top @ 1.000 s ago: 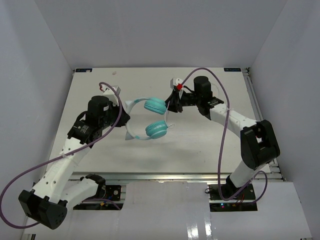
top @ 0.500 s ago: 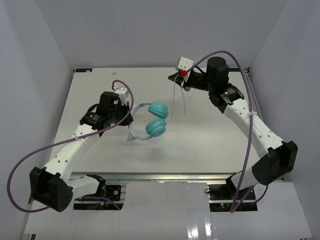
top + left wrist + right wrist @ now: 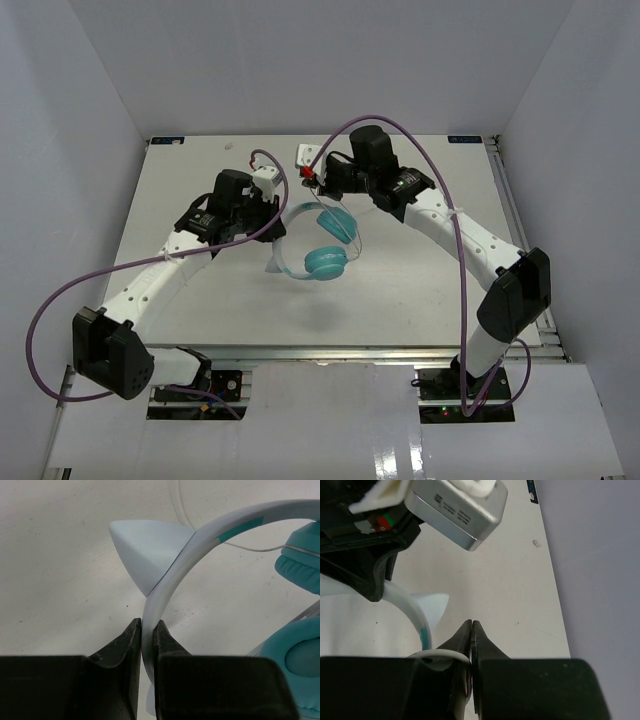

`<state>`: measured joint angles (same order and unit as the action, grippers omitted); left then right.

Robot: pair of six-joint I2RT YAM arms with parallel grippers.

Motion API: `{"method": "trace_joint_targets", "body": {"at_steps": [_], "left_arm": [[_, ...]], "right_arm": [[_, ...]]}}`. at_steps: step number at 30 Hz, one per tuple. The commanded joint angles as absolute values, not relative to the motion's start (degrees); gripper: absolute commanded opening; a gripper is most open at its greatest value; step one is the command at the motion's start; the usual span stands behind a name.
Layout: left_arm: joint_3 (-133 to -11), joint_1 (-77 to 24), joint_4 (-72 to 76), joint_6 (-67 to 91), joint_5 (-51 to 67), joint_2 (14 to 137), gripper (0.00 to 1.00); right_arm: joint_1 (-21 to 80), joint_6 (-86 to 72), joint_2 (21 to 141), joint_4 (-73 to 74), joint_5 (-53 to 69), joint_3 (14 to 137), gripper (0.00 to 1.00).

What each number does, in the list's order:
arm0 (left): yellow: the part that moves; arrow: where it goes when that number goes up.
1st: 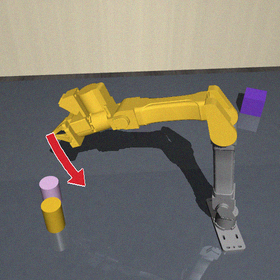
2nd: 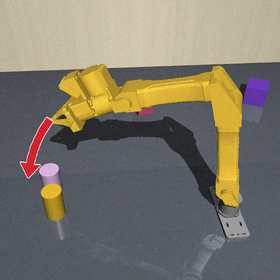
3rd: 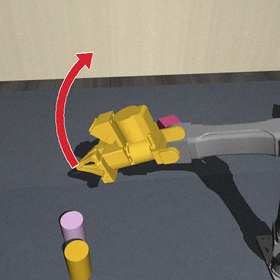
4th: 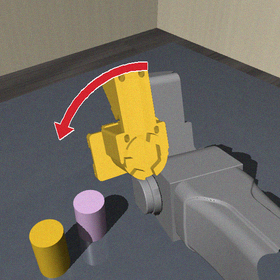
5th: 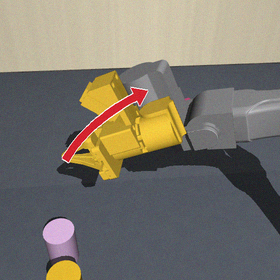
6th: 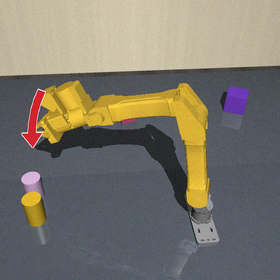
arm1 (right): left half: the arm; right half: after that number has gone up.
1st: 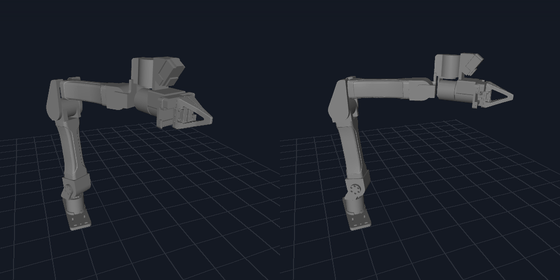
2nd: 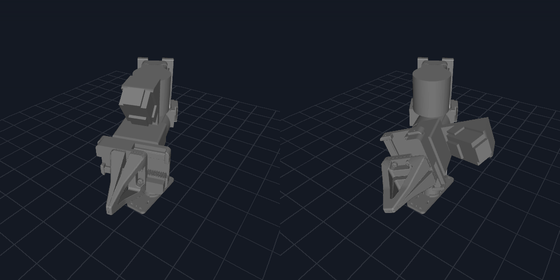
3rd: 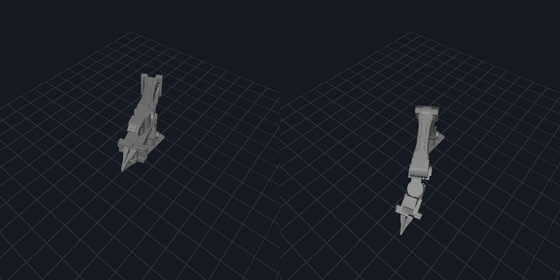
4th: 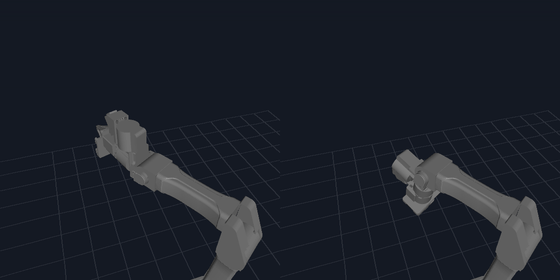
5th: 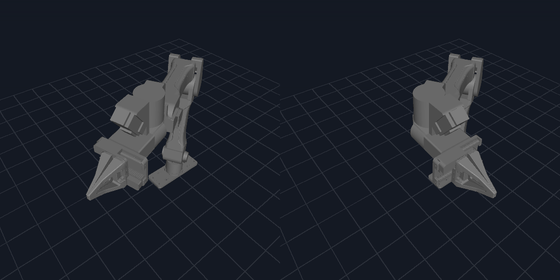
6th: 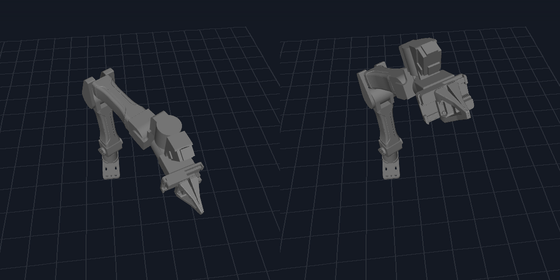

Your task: Wrap the headphones

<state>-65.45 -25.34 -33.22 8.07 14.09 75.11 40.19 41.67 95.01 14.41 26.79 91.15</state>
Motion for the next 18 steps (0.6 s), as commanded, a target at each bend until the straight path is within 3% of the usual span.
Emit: {"method": "trace_joint_targets", "body": {"at_steps": [1,9,18], "left_arm": [[-65.1,-27.1,-29.2,7.3,20.5,69.9,0.0],[-62.8,-29.1,-28.6,6.2,24.5,64.5,0.0],[-61.4,-29.3,-27.0,7.1,26.2,62.1,0.0]], "right_arm": [[40.0,43.0,96.0,13.1,24.6,92.8,0.09],[39.6,42.5,99.5,13.2,25.0,95.2,0.16],[37.0,35.8,100.8,13.8,33.6,97.1,0.14]]}}
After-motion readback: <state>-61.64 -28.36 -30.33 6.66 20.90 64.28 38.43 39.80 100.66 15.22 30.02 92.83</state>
